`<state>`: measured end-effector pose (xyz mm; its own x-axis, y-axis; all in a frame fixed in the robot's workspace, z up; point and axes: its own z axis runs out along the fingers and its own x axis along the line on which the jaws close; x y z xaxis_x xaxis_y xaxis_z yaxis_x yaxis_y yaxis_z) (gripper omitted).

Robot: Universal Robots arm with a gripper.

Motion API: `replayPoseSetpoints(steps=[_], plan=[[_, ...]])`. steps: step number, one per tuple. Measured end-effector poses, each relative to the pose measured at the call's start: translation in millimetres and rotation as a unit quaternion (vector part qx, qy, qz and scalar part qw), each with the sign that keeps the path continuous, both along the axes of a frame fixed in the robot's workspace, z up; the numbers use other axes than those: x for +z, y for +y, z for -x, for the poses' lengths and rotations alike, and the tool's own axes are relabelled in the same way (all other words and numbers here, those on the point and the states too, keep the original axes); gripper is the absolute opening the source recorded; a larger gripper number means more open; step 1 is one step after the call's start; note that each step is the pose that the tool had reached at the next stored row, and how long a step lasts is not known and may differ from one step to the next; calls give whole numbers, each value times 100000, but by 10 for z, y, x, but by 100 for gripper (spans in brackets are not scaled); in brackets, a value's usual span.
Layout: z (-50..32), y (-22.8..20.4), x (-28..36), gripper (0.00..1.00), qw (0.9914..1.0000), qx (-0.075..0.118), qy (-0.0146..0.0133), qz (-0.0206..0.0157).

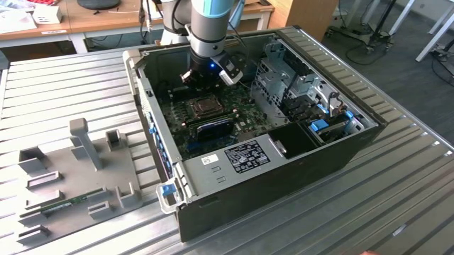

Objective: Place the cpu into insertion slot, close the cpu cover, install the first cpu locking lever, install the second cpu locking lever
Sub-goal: 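Install the first cpu locking lever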

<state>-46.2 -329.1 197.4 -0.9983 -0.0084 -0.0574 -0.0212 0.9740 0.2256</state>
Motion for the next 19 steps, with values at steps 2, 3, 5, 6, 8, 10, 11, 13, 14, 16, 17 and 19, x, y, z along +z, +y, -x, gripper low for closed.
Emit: replayPoseSetpoints(steps=[2,3,5,6,8,10,11,13,14,16,17,19], plan=[[0,0,-4,11,100000,1,6,139],[0,0,-5,11,100000,1,6,181],[0,0,-7,11,100000,1,-3,288],[0,0,-8,11,99999,1,-7,354],[0,0,-9,11,99999,3,-8,526],[0,0,-10,11,99998,0,-2,703],[0,0,-11,11,99997,0,1,774],[0,0,-14,11,99996,0,9,888],[1,0,-17,11,99996,0,12,924],[0,0,-23,11,99995,2,9,964],[0,1,-26,11,99995,0,5,983],[0,2,-31,11,99994,-1,-3,1072]])
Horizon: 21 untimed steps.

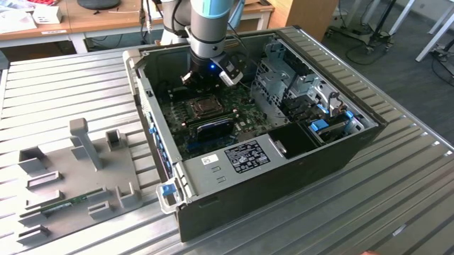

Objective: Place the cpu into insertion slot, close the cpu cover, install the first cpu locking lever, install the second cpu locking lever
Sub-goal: 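Install the first cpu locking lever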

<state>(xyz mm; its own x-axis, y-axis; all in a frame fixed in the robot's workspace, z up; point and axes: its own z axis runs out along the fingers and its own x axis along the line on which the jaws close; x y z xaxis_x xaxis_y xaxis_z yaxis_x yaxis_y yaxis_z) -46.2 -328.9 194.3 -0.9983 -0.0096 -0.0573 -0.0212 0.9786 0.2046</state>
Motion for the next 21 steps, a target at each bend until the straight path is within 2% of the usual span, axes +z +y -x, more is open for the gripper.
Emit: replayPoseSetpoints(steps=[12,21], plan=[[0,6,-1,11,100000,0,6,55],[0,6,69,11,100000,-1,1,44]])
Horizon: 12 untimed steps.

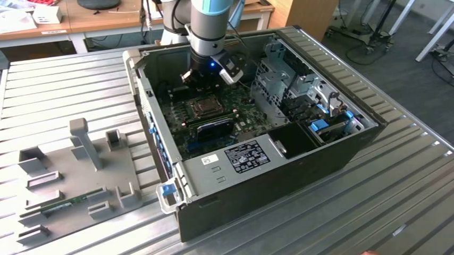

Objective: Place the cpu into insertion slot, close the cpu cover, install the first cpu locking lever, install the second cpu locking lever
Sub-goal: 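Install the first cpu locking lever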

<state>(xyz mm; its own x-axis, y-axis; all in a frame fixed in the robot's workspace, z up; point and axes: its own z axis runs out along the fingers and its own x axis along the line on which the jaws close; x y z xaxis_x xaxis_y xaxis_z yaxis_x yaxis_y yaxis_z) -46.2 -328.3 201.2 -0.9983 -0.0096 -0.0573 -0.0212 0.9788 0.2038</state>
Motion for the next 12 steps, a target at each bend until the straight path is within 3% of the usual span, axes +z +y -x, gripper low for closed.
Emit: replayPoseSetpoints(steps=[12], plan=[[0,1,168,11,100000,2,-2,1]])
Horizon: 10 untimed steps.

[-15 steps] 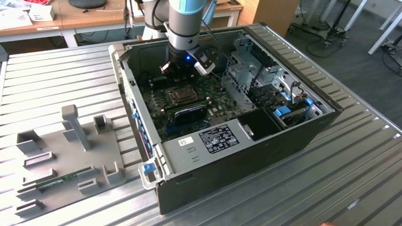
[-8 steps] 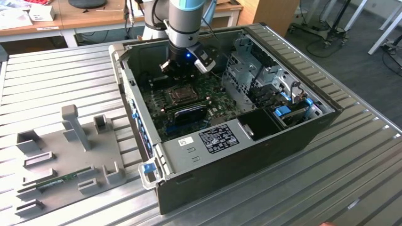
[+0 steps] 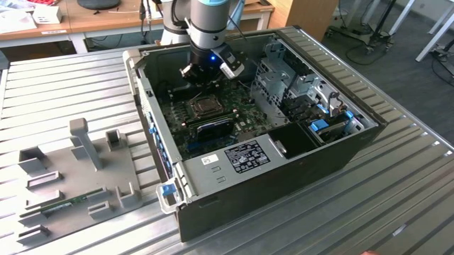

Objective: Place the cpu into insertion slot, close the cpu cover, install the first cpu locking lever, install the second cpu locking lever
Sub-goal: 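Install the first cpu locking lever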

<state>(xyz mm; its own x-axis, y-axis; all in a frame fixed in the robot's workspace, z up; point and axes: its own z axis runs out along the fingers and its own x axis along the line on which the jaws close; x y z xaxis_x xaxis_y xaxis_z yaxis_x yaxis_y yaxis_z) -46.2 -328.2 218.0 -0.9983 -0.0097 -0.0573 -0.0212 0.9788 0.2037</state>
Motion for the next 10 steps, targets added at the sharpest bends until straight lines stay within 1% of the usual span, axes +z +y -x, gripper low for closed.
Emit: replayPoseSetpoints(steps=[6,10], plan=[[0,0,7,11,100000,-1,-26,-1],[1,0,24,11,100000,-7,-66,-133]])
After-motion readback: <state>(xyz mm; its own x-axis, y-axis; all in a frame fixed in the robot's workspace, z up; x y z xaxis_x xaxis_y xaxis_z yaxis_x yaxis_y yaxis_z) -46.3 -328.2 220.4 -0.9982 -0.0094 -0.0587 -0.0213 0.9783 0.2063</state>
